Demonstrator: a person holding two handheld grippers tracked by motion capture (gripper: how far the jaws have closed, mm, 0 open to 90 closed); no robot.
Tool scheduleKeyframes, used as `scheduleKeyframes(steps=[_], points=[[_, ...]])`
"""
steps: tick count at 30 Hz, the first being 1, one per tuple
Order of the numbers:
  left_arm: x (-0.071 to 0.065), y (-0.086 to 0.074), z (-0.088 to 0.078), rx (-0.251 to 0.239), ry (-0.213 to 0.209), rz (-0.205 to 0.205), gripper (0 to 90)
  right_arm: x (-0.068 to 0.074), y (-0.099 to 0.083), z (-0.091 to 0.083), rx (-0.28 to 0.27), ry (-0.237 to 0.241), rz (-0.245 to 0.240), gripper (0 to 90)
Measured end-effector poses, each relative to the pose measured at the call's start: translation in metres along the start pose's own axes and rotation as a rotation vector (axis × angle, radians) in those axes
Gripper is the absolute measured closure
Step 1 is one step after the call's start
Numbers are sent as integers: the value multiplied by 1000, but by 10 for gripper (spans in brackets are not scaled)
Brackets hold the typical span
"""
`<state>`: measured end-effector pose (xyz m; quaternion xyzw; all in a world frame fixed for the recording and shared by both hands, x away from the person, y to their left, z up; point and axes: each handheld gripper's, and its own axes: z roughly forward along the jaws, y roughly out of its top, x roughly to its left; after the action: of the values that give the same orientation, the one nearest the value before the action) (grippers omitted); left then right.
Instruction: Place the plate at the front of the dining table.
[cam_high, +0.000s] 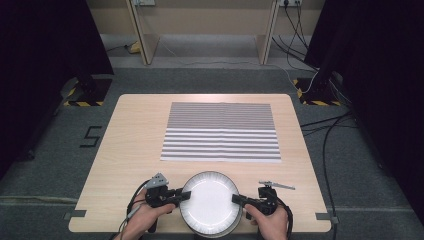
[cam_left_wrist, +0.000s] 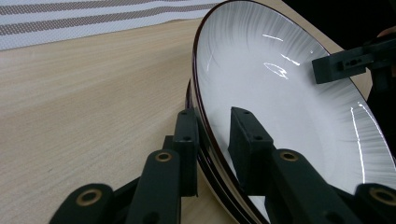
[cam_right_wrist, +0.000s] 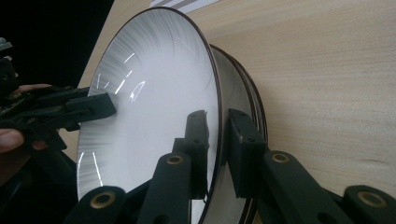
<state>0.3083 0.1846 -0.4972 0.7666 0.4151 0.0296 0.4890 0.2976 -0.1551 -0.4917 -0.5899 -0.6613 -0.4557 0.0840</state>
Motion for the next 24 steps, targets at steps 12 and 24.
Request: scheduleKeyframes(steps=[12,24], points=[[0,4,-3,-40,14,21,754,6,5,1,-15,-26,-49,840],[-1,11,-3,-61,17,25,787,10,8,-4,-61,-38,-75,850]])
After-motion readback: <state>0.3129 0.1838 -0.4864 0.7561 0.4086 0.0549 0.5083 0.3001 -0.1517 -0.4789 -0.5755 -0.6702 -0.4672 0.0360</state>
